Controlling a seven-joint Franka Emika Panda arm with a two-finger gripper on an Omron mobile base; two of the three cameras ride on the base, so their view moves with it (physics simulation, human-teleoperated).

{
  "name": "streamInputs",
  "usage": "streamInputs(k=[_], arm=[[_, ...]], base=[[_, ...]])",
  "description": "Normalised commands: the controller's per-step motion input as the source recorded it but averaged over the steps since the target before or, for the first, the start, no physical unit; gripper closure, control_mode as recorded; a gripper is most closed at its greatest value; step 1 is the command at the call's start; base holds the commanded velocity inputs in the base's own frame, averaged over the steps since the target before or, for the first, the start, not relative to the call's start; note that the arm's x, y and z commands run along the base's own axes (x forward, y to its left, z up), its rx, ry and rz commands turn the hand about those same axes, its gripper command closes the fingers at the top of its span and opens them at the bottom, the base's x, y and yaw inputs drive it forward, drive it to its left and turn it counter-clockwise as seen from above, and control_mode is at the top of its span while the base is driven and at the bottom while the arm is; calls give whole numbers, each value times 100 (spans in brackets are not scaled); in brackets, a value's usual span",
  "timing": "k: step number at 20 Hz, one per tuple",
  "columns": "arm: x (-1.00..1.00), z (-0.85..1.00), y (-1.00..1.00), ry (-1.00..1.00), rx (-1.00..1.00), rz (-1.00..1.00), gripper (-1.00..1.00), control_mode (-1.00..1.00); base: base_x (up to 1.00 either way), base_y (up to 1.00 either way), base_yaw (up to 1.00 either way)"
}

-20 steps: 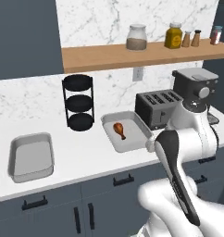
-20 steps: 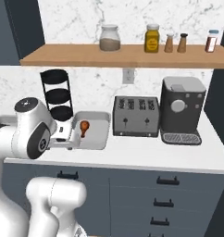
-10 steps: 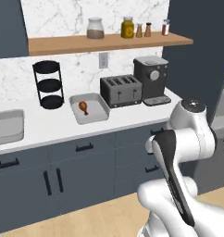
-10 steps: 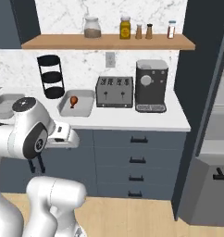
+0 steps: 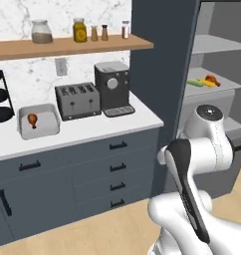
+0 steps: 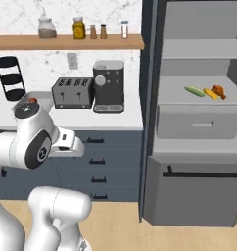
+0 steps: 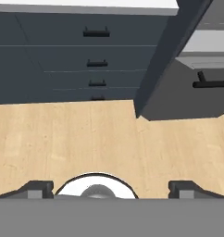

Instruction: Place one corn and one chicken drumstick in each tupperware on the nearby counter, to pack two identical lunches.

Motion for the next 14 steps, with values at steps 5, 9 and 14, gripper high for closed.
streamInputs(k=[5,9,14], arm=[[0,0,0,0,0,0,-100,100],[0,0,0,0,0,0,-100,100],[0,0,0,0,0,0,-100,100]], base=[[12,-100,-2],[12,-100,0],[26,-97,0]])
